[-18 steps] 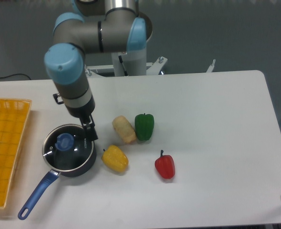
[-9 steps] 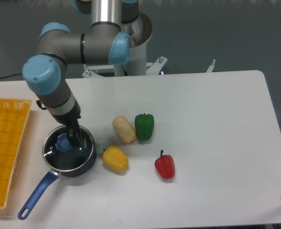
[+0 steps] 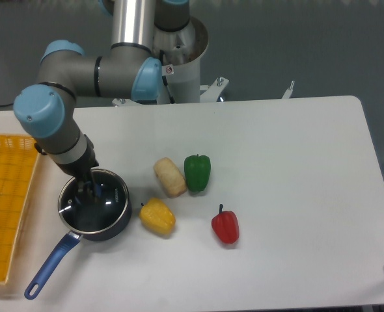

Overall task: Open the lid
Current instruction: 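Lower the gripper onto the blue knob of the glass lid, then close the gripper on the blue lid knob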

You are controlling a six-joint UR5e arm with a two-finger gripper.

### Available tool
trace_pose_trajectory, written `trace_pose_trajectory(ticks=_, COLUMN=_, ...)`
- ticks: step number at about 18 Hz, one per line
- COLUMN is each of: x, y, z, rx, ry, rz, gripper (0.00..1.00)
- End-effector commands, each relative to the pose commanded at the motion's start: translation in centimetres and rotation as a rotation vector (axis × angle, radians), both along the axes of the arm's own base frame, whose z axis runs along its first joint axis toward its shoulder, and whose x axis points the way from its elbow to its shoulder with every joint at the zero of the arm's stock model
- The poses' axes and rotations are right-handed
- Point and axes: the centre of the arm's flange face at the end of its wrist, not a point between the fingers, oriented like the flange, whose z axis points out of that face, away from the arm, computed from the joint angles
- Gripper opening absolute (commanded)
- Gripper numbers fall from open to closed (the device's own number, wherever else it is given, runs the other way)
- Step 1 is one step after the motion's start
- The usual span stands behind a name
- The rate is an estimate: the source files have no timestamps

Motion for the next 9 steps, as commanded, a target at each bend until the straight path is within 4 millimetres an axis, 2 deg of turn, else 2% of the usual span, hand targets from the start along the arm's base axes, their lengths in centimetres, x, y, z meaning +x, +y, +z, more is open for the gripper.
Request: trace_pose_trajectory(ticks=9, x=-0.2, y=0.5, z=-1.0, rx=-0.016, ry=-0.003, rz=-0.003, gripper=1.00)
